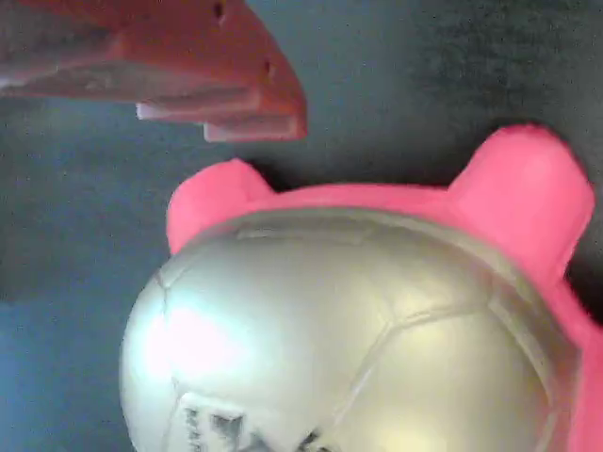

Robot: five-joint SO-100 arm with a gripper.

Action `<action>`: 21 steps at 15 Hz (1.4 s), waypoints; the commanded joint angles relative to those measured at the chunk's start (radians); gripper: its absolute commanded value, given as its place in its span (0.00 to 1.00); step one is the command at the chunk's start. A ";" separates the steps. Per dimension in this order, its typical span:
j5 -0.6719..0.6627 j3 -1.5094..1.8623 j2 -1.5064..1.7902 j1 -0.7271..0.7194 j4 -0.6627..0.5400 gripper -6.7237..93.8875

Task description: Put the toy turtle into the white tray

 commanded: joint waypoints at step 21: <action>0.008 -0.166 -0.101 0.011 0.008 0.24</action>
